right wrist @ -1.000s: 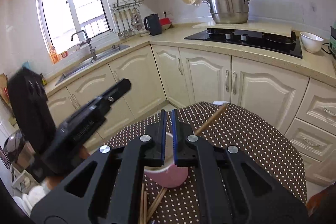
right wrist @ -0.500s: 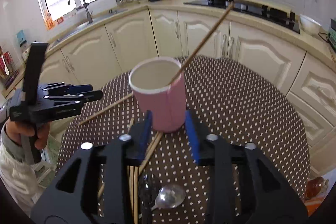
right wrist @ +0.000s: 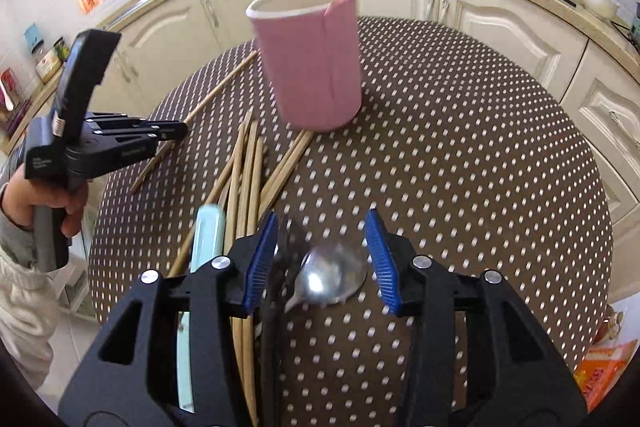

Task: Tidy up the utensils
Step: 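Grasp another chopstick with the left tool while the right tool grasps the metal fork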

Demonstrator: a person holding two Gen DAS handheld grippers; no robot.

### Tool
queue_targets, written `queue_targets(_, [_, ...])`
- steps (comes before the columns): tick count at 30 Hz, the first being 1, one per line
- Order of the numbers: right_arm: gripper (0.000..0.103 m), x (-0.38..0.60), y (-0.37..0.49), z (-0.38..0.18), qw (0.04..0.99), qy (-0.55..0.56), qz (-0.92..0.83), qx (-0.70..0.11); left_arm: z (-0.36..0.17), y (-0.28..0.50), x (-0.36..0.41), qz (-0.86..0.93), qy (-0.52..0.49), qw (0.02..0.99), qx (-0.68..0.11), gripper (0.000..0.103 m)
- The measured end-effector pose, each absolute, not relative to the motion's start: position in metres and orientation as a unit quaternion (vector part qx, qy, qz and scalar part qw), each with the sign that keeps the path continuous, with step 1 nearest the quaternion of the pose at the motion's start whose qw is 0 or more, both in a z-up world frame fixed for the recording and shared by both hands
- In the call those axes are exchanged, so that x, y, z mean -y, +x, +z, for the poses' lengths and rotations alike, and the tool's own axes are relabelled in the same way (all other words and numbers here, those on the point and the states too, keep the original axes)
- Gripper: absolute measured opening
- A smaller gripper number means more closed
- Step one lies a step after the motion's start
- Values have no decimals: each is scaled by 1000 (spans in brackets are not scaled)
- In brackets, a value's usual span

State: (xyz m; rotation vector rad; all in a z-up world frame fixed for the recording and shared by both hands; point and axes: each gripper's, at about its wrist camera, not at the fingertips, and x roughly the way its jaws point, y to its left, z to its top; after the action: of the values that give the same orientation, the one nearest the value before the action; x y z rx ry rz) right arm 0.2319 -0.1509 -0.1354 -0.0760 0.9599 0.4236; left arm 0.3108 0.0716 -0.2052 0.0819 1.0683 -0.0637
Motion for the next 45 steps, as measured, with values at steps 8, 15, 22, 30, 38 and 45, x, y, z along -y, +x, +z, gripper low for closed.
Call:
queue_targets(8, [45, 142, 206, -153, 844, -67, 209, -489, -203, 248, -62, -56, -1, 847, -529, 6])
queue_targets(15, [33, 147, 195, -160, 834, -64, 213, -505, -203, 218, -47, -88, -18, 835, -544, 7])
queue_targets(22, [31, 151, 194, -161, 823, -80, 203, -525, -201, 246, -45, -63, -3, 834, -548, 26])
queue_targets(30, [12, 159, 212, -164, 822, -59, 218, -523, -197, 278, -29, -62, 11, 839, -541, 6])
queue_targets(38, [12, 187, 212, -127, 853, -4, 235, -466, -162, 251, -43, -90, -39, 883, -458, 5])
queue_targets(45, [12, 194, 227, -85, 891, 55, 250, -376, -99, 234, -22, -126, -54, 939, -314, 5])
